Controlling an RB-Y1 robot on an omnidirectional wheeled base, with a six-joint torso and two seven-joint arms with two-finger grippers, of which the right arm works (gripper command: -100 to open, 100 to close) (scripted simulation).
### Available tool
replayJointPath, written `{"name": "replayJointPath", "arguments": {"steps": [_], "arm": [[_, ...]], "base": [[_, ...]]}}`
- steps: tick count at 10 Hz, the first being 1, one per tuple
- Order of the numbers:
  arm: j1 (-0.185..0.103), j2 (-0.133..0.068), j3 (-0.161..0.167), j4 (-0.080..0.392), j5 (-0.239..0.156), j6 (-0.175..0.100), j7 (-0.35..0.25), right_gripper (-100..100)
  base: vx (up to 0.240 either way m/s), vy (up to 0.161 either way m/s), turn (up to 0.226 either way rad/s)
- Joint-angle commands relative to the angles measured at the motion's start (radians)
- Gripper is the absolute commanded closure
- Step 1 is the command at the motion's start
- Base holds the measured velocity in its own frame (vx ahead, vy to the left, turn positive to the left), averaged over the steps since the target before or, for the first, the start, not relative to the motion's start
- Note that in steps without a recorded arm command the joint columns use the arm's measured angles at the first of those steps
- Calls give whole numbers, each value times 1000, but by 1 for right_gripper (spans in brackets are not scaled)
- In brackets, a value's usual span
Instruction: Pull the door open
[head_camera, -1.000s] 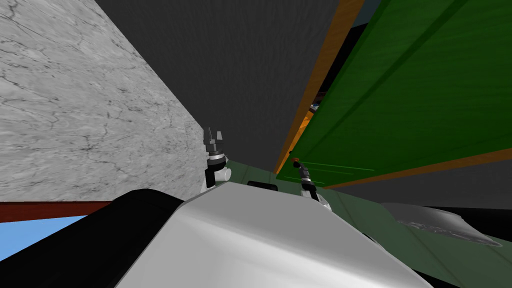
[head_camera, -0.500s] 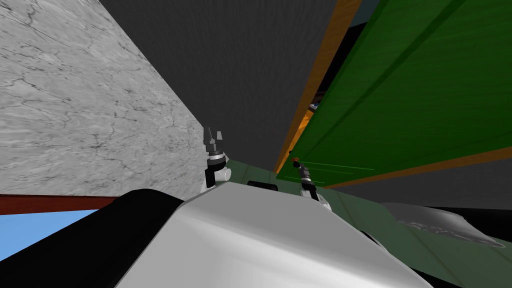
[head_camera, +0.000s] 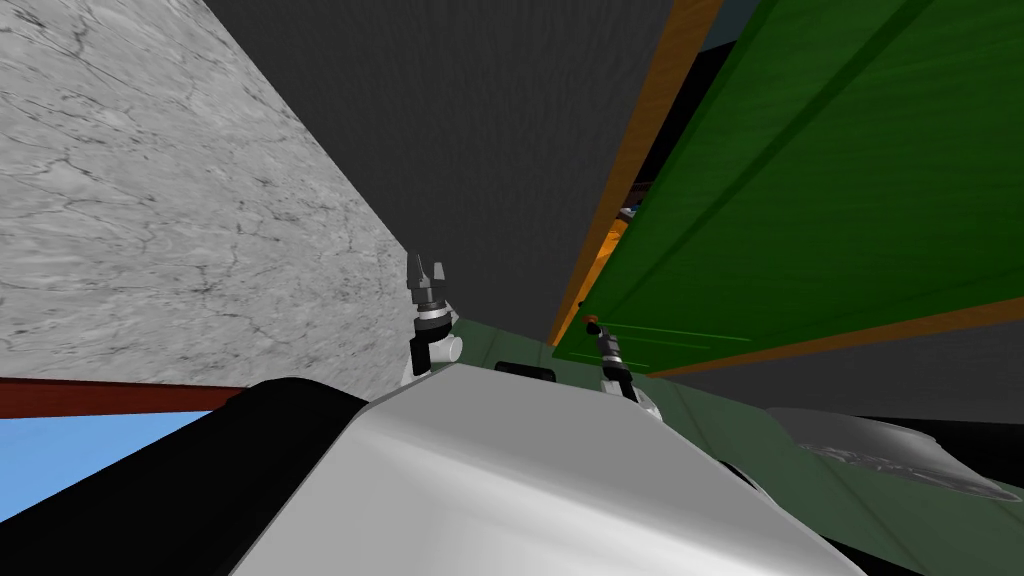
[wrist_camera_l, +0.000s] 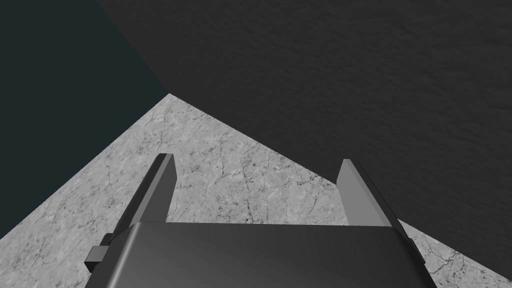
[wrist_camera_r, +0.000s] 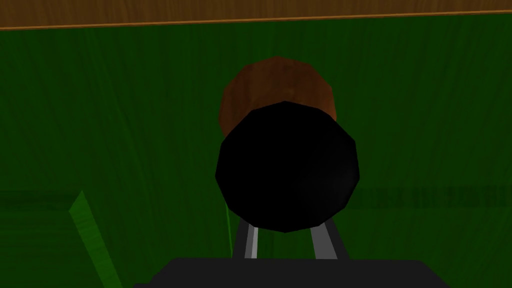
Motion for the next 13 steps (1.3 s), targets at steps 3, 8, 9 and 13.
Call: {"name": "replayJointPath", "arguments": {"steps": [3,8,9,13], "arm": [[-4,19,36,-20,-18,6,-66,100],[-11,13,71,-18,-73,11,-174,100],[-11,13,71,-18,-73,11,-190,100],[-14,11,83,4,-91,13,-232,100]], "base": [[-34,-19,29],[-34,-18,38],[-50,-19,45],[-25,-4,15]]}}
